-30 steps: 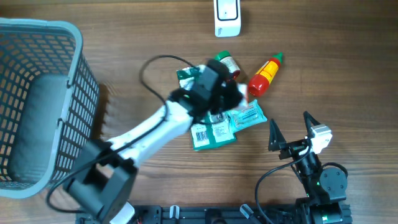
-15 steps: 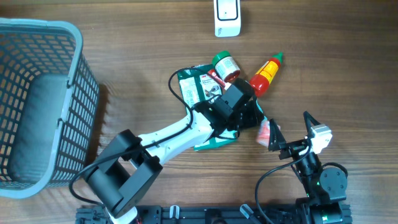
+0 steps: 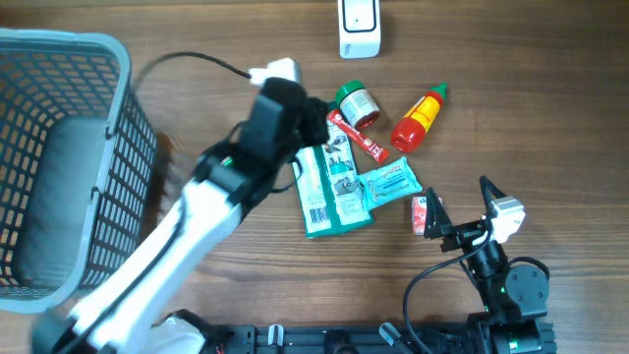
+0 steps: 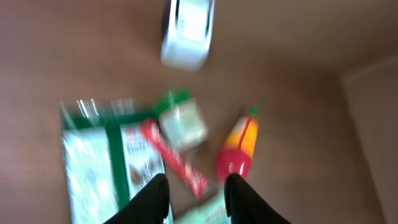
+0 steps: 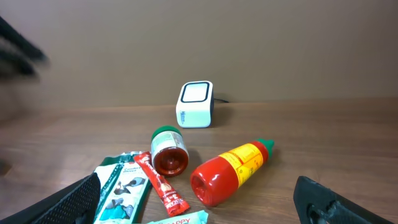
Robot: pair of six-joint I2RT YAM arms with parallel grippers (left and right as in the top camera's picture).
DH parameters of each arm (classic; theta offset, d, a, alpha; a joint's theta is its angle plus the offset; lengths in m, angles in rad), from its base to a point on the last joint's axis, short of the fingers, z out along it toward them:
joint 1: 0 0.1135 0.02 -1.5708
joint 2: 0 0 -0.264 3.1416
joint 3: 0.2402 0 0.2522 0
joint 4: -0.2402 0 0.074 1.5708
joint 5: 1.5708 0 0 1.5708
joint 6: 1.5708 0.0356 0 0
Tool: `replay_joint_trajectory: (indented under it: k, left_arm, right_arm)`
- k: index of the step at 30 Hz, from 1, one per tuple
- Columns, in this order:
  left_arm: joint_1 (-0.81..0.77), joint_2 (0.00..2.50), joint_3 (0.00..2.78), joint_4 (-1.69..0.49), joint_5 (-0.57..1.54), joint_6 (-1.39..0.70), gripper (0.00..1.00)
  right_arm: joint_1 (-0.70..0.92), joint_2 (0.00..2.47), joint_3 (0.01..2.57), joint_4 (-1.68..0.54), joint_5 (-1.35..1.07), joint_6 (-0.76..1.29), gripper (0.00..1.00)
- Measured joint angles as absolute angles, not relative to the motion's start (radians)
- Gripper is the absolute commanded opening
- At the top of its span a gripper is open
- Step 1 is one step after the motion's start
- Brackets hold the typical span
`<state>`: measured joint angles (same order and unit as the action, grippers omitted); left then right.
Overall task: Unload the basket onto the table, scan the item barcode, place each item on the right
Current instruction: 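Carry the tissue pack out and drop it near the right gripper, then retract the left arm and grasp the tissue pack with the right gripper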
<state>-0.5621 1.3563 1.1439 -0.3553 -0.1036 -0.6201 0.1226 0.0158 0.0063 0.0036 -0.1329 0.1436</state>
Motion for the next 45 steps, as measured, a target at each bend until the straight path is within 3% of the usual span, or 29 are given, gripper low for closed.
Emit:
replay_joint_trajectory:
  k: [5,10,18,23,30,38,41,45]
  left_arm:
    - [-0.561,1.111,1.144,-0.151,-0.451,-0.444,0.44]
    - [-0.555,0.967,1.148,0.1,-0.668,-0.166,0.52]
    - [-0.554,0.924,1.147,0.165,-0.782,0.301,0.73]
    - [-0.554,0.921,1.147,0.108,-0.794,0.485,0.77]
    - [-0.495,0.735,1.145,-0.165,-0.694,0.334,0.78]
    - [-0.184,0.407,1.144,-0.373,-0.443,0.008,0.81]
    - [-0.079,0.337,1.127,-0.492,-0.339,-0.067,0.89]
    - [0.034,0.302,1.069,-0.558,-0.233,-0.112,0.92]
  right_arm:
    - [0.123,0.016,0.006,0.004,-0.133,0.144,1.0]
    - [0.123,0.016,0.006,0.004,-0.133,0.144,1.0]
    - [0.123,0.016,0.006,0.004,-0.133,0.144,1.0]
    - [0.123,0.016,0.006,0.011,-0.139,0.187,1.0]
    - [0.123,0.016,0.006,0.02,-0.256,0.648,1.0]
    - [0.123,0.016,0.006,0.027,-0.46,1.058,1.0]
    - [0.123,0.016,0.006,0.029,-0.517,1.142,1.0]
    - [0.123,0.017,0.006,0.03,-0.548,1.124,1.0]
